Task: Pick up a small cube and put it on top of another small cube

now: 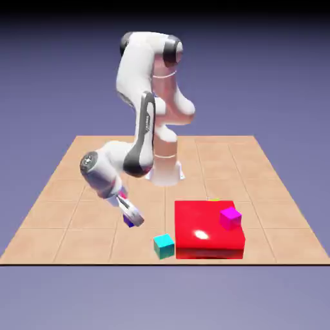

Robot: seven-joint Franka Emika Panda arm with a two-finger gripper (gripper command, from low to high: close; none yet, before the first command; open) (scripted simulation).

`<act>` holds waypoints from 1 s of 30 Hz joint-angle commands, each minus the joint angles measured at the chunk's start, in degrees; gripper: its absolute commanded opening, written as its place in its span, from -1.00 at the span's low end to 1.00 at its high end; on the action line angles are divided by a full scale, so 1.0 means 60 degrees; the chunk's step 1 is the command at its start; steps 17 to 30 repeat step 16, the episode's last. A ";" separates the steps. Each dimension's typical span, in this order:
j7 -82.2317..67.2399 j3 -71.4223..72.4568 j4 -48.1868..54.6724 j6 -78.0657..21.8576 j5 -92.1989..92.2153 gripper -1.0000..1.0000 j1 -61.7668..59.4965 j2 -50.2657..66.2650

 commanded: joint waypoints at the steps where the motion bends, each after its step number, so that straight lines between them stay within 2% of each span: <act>1: 0.0423 0.0346 0.0092 0.0026 0.0073 -1.00 -0.0178 -0.0011; 8: 0.2639 0.2238 0.0592 0.0195 0.0641 -1.00 -0.1154 -0.0069; 12: 0.2286 0.2463 0.0310 0.1687 0.1034 -1.00 -0.0879 0.1093; 13: 0.2286 0.2463 0.0310 0.1687 0.1034 1.00 -0.0879 0.1094; 16: 0.2482 0.2338 0.0467 0.0857 0.0815 1.00 -0.1032 0.0447; 30: 0.2482 0.2338 0.0467 0.0857 0.0815 1.00 -0.1032 0.0447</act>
